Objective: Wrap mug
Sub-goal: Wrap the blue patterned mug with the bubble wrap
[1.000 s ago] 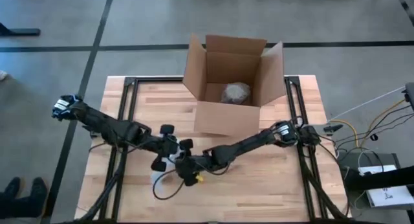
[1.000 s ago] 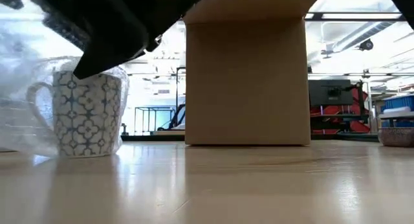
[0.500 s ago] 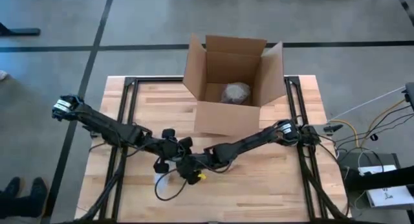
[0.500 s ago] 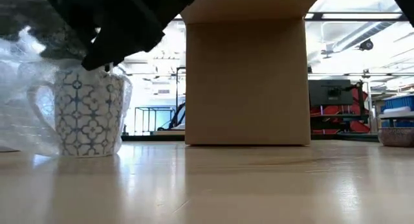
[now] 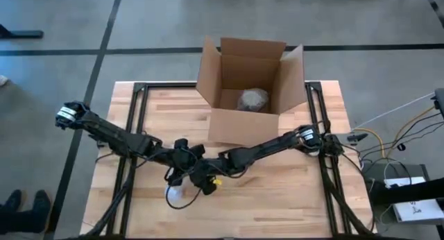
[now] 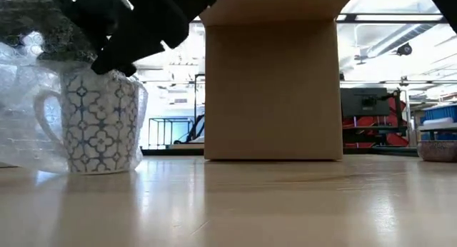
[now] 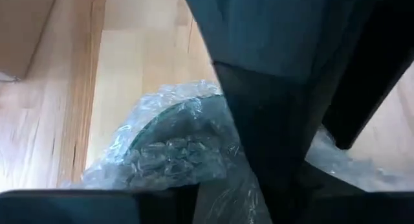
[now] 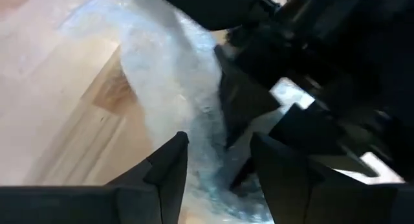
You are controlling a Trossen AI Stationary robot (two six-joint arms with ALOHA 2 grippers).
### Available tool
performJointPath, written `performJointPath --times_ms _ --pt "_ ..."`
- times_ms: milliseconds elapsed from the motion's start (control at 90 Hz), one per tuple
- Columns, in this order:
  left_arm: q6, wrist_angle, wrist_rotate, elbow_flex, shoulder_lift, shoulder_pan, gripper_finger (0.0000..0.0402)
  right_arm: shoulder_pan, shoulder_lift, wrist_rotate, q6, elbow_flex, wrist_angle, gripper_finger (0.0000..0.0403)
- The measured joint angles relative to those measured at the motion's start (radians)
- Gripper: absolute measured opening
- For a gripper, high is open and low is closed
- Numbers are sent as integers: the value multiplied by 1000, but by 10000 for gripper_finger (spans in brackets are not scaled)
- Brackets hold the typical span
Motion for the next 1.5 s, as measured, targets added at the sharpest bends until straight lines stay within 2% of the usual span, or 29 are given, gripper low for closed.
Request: performJointPath --times_ms 111,311,689,989,1356,1500 --pt "0 -2 4 4 0 0 143 0 -4 -31 8 15 0 164" --pt "2 -17 17 19 2 2 146 -14 -4 -200 96 14 -7 169" --pt "-26 -5 -6 21 2 18 148 -19 -3 -194 104 -11 -15 170" --pt "-47 4 -11 13 -16 18 171 -5 -6 -193 24 -13 -45 167" --pt "1 26 -32 -3 -14 17 164 0 -7 -191 -8 10 -72 141" --pt "20 9 -28 12 -13 17 182 -11 -10 -165 -20 12 -98 144"
